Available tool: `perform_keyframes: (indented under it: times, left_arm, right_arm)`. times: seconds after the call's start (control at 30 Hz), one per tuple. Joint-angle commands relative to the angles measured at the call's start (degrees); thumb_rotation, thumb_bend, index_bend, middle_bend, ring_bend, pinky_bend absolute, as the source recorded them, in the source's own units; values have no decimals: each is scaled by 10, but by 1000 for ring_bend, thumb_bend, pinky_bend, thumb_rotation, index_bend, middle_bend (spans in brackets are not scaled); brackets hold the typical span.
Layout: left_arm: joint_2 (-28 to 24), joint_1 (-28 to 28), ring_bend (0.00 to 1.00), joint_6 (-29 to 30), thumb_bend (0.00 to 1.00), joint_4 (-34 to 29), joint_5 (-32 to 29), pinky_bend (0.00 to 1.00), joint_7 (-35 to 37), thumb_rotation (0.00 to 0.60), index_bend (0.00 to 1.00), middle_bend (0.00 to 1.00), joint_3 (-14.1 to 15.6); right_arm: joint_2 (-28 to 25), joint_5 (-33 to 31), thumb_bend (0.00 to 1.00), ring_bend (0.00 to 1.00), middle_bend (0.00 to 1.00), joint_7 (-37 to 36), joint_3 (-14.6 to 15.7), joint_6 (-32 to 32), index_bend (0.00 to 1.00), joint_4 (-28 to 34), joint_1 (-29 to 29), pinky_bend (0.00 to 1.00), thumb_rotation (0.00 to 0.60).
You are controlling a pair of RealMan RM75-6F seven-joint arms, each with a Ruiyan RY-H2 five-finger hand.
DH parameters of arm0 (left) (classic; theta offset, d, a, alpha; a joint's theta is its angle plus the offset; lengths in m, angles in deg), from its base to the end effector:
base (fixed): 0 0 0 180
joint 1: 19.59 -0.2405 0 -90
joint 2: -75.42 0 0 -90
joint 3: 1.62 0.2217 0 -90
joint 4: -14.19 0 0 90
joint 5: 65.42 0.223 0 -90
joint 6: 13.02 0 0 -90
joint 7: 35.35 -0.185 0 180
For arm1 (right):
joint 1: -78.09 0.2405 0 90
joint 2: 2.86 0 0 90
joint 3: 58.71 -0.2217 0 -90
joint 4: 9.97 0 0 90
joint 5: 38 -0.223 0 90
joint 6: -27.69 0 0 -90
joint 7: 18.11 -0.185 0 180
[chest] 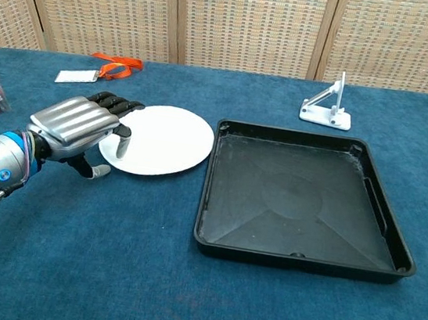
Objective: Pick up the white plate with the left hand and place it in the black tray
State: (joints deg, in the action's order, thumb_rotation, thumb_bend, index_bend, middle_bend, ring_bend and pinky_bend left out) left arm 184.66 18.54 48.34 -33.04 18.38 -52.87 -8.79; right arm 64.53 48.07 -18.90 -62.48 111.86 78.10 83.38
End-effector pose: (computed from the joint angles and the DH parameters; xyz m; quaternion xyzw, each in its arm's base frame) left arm -0.1652 0.3677 -0.0907 -0.7774 -0.2098 -0.3315 0.4917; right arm -0.2920 -0.2270 0.1226 0.5947 -0.3849 0.3913 0.5874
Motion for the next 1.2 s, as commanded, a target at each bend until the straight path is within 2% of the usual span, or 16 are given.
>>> perform_keyframes:
  times: [0.03,0.67,0.73,0.87,0.93,1.03,1.2]
  left_arm:
    - [7,3,0,2,334,8,0,0,0,600,525,0,0]
    - [44,18,0,8,361,58,1,0,-7,600,542,0,3]
    - [45,19,0,8,403,62,2,0,-8,600,546,0,4]
    - [50,21,0,9,542,68,1,0,-9,600,619,0,3]
    - [53,21,0,13,569,71,0,0,-8,600,670,0,1]
    - [62,20,0,28,571,85,3,0,-5,600,731,0,1]
    - [72,15,0,76,571,106,18,0,20,600,749,0,3]
  right_arm:
    - [0,1,112,0,0,0,1,0,0,0,0,0,600]
    - [2,10,113,0,0,-4,2,7,0,2,-1,0,600]
    - [2,11,113,0,0,-4,3,7,0,2,-1,0,600]
    - [3,14,110,0,0,-4,4,7,0,2,-1,0,600]
    - [3,15,110,0,0,-3,5,7,0,2,-1,0,600]
    - [4,16,110,0,0,-4,5,9,0,2,-1,0,600]
    - [4,19,110,0,0,-4,5,12,0,3,-1,0,600]
